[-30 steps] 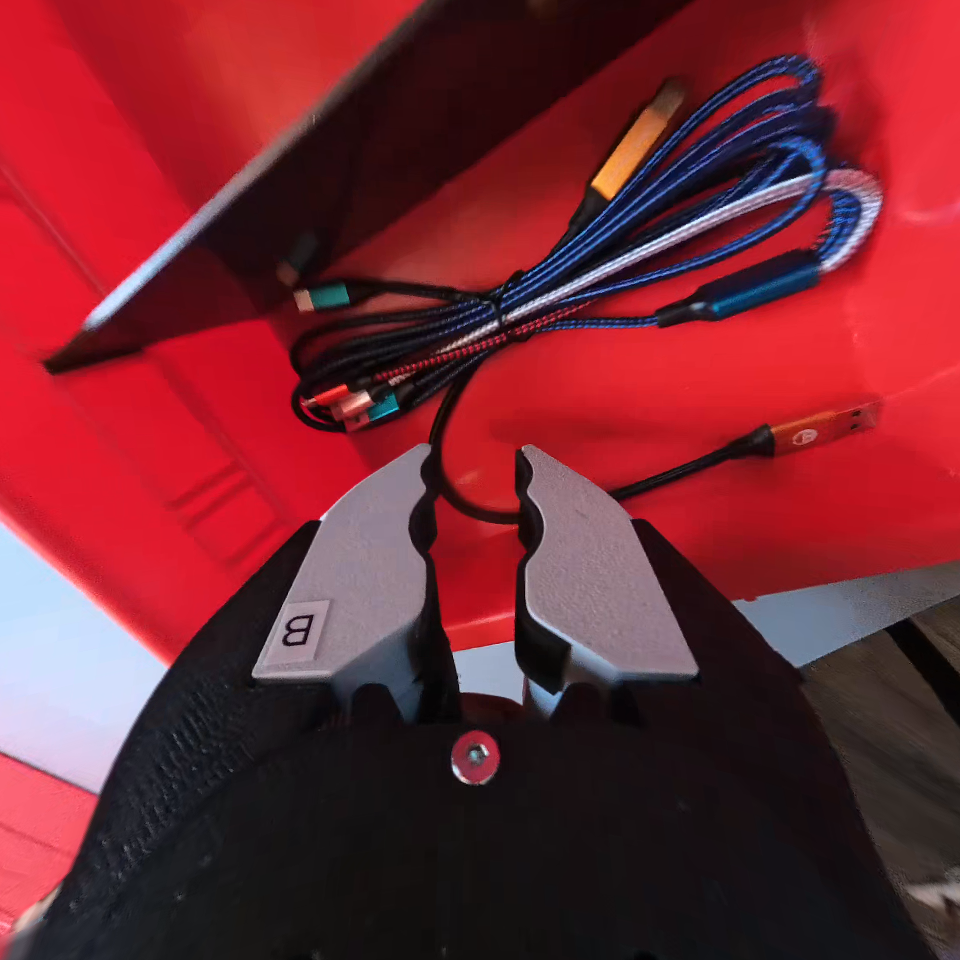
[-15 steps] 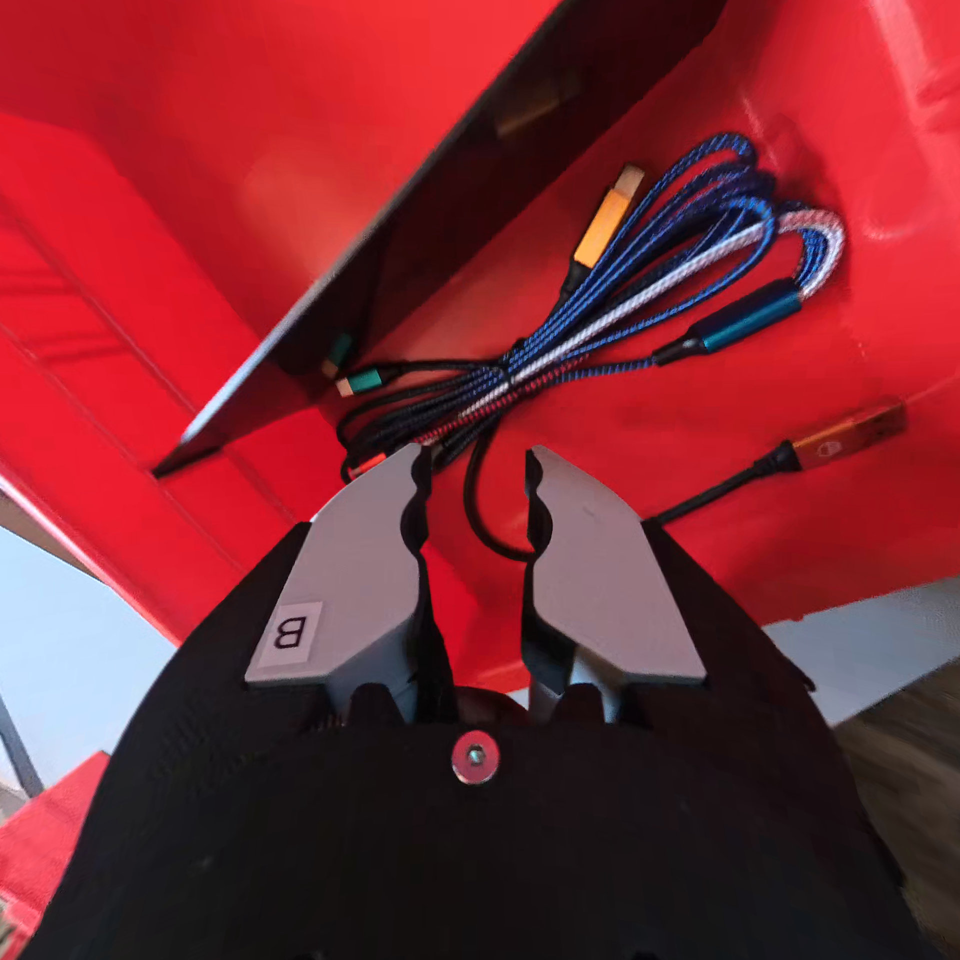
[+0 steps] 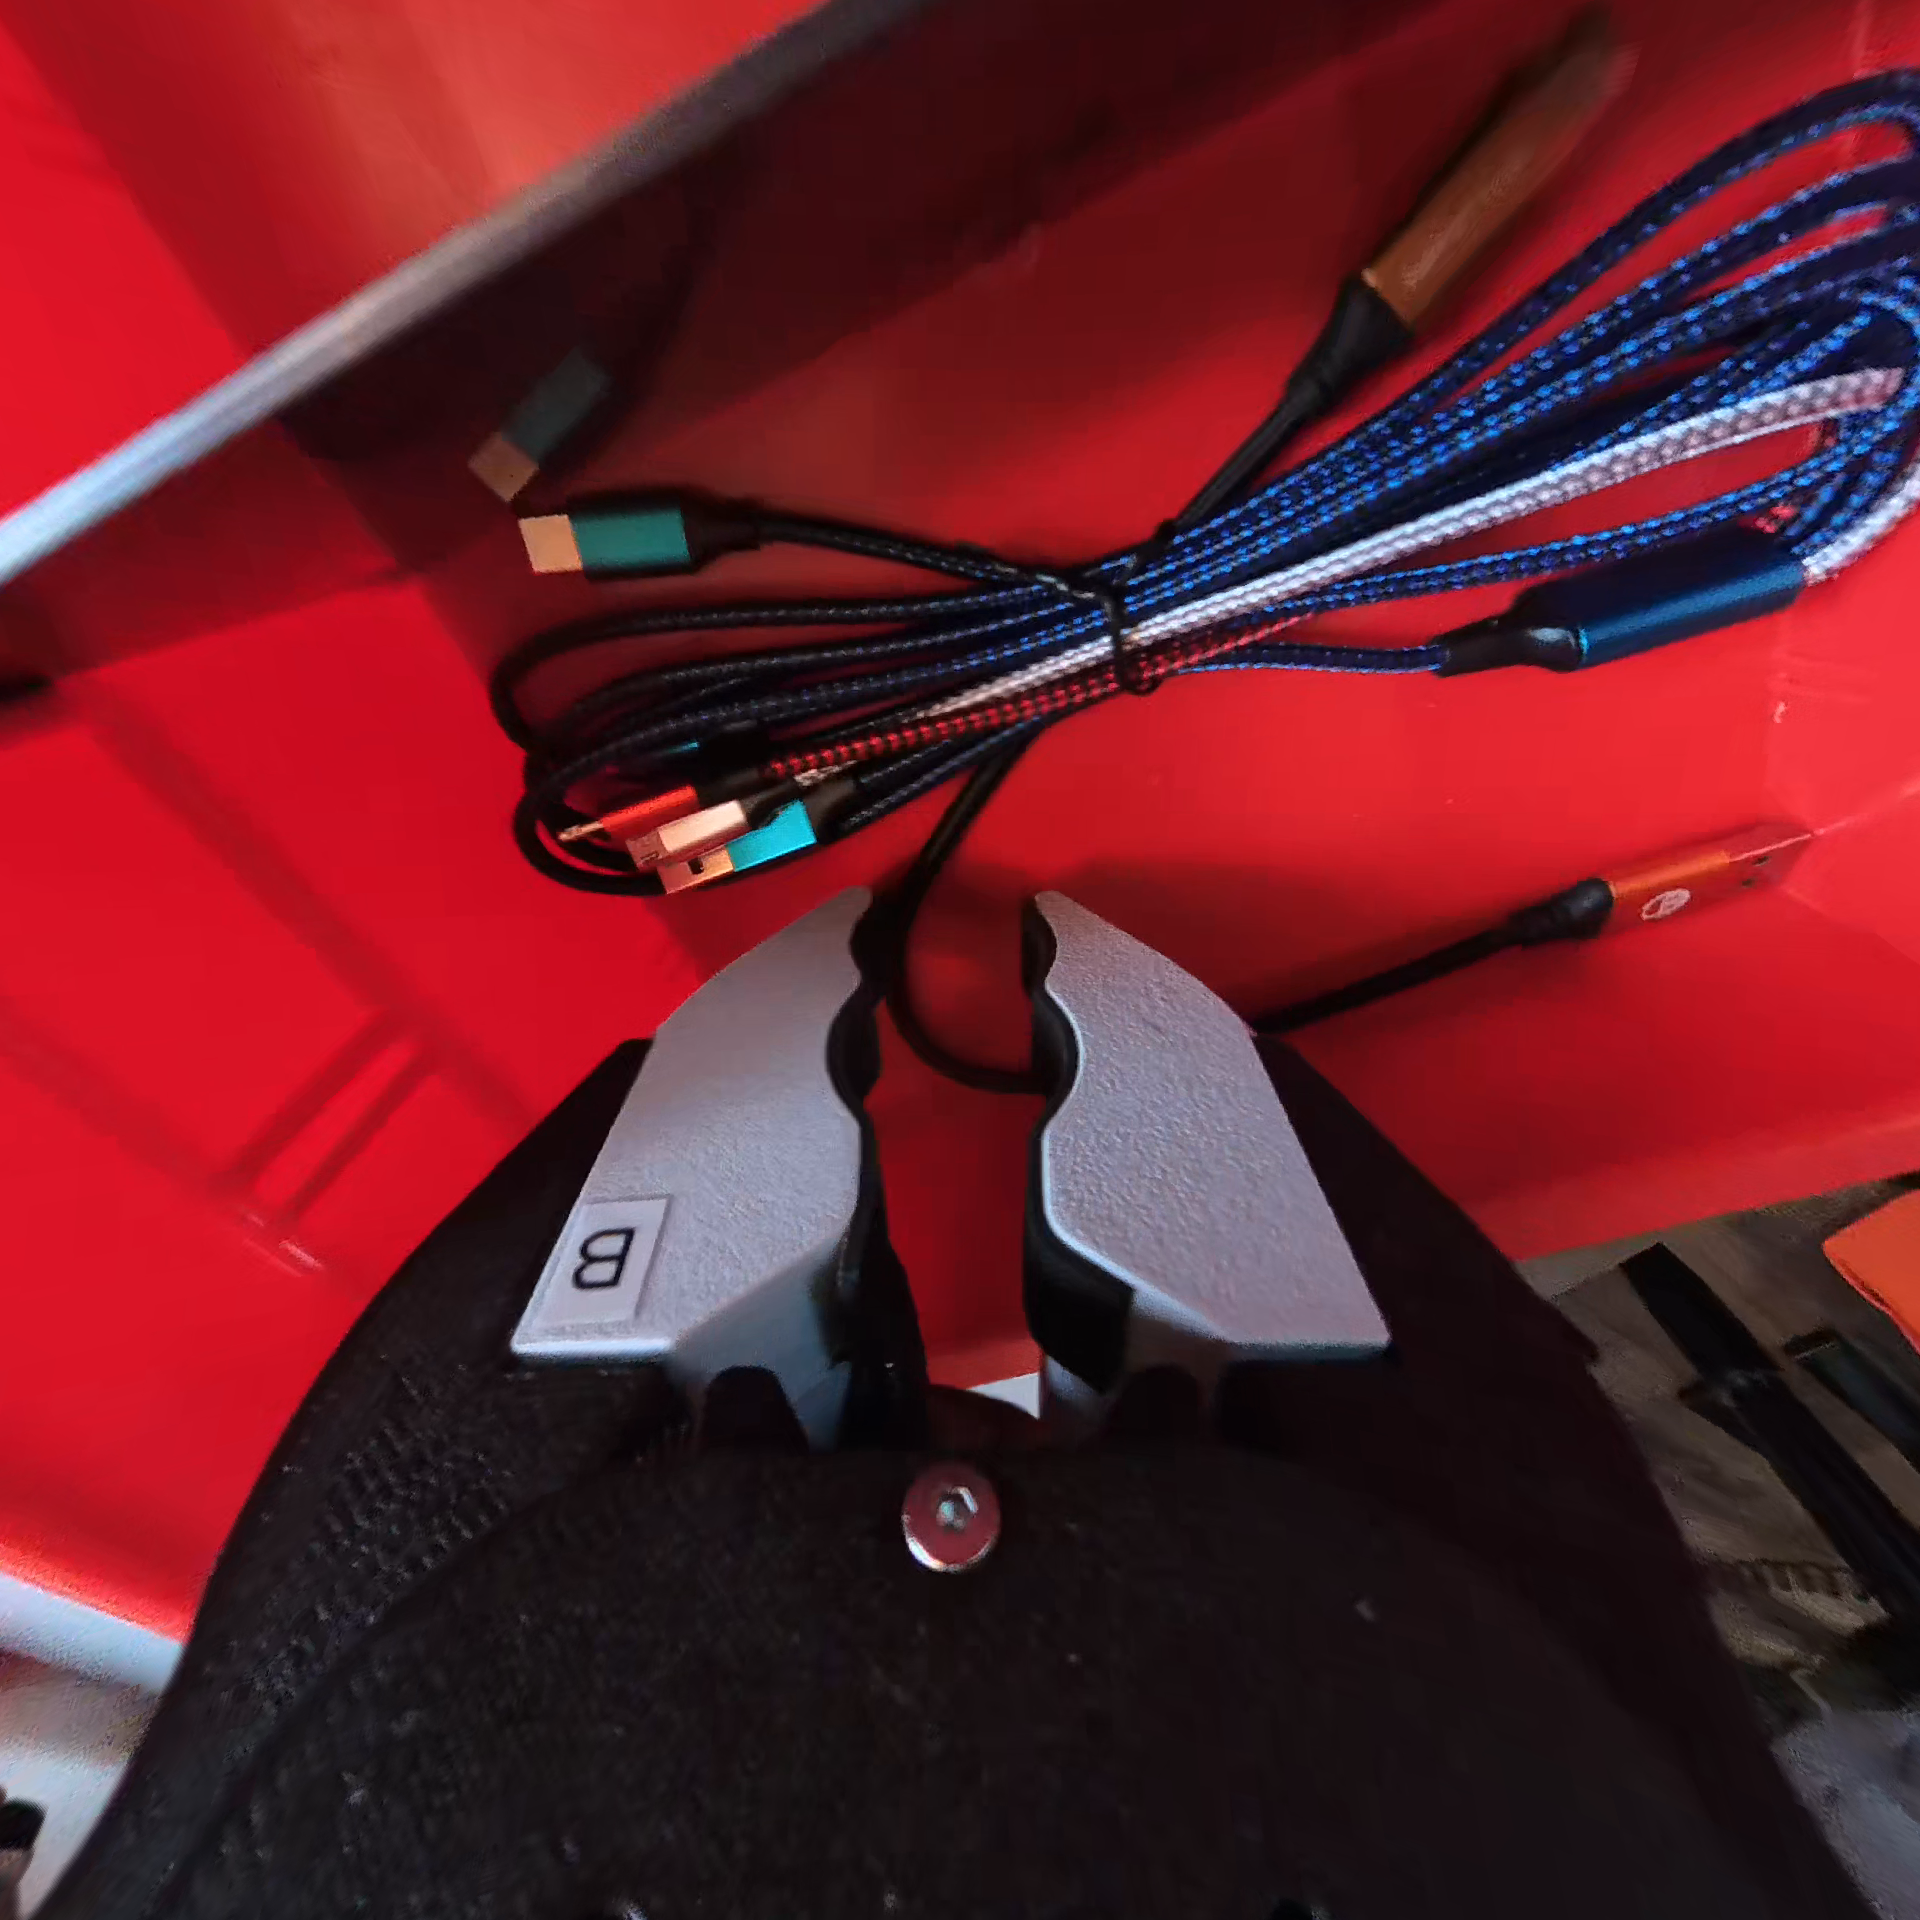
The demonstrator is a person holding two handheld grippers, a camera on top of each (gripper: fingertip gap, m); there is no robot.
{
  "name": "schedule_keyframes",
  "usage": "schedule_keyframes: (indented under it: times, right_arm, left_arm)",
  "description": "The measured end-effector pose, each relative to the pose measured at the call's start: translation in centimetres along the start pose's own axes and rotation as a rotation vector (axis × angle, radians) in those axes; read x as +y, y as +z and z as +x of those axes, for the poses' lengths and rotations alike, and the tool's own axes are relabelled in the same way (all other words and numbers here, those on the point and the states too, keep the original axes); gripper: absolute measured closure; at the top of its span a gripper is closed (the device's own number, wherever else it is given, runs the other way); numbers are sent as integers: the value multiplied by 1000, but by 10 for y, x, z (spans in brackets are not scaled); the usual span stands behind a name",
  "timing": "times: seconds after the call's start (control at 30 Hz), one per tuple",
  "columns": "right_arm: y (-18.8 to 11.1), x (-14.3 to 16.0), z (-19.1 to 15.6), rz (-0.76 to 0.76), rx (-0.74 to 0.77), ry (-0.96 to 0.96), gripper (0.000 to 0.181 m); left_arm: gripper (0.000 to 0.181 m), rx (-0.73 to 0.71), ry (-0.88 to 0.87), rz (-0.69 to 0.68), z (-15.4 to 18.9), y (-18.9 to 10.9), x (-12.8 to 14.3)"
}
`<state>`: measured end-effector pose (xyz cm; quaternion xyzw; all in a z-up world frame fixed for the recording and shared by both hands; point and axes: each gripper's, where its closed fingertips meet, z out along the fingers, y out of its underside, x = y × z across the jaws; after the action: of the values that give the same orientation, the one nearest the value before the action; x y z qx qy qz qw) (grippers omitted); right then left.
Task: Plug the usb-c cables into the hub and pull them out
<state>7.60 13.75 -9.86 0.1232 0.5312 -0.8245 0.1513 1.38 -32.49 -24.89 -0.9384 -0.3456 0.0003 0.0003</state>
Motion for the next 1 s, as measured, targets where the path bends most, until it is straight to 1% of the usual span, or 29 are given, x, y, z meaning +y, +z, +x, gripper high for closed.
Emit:
schedule_keyframes:
  times: [0.03, 0.07, 0.13, 0.2, 0.27, 0.4, 0.5, 0.57, 0.63, 0.7, 0.77, 0.83, 0.9, 0.93, 1.0]
  right_arm:
    - [1, 1, 0, -6, 1, -3, 139]
    - [1, 2, 0, -10, 2, -6, 140]
    - [1, 2, 0, -9, 5, -7, 140]
    - [0, 0, 1, 3, 7, 2, 140]
    - [-1, -2, 2, 14, 10, 7, 140]
    - [-1, -1, 3, 8, 13, 7, 140]
    - [-1, -1, 3, 10, 16, 7, 140]
    - [-1, -2, 3, 13, 19, 9, 140]
    - [-1, -2, 4, 14, 23, 11, 140]
    - [-1, -2, 5, 13, 26, 14, 140]
    - [0, -1, 6, 10, 31, 15, 140]
    - [1, 0, 7, 3, 36, 13, 140]
    - [2, 1, 7, -6, 41, 7, 141]
    - [2, 2, 7, -10, 44, 3, 141]
    - [4, 3, 7, -20, 51, -18, 140]
  left_arm:
    - [170, -1, 25, 12, 2, 0, -1]
    - [175, -20, 47, 28, 3, 0, -3]
    - [176, -97, 85, 36, 0, -1, -2]
    - [176, -171, 87, 59, -2, -14, -1]
    - [177, -226, 80, 131, -1, -39, -4]
    - [178, -388, 69, 269, 6, -111, -7]
    - [178, -546, 70, 356, 12, -163, -7]
    - [178, -647, 46, 440, 14, -194, -7]
    - [178, -757, 19, 556, 17, -225, -11]
    - [178, -891, -13, 734, 24, -260, -21]
    - [178, -978, -36, 900, 38, -285, -32]
    - [178, -1032, -28, 1053, 58, -302, -45]
    - [178, -1020, -26, 1237, 83, -314, -60]
    - [179, -973, -4, 1320, 97, -314, -69]
    - [179, -831, 27, 1466, 125, -309, -90]
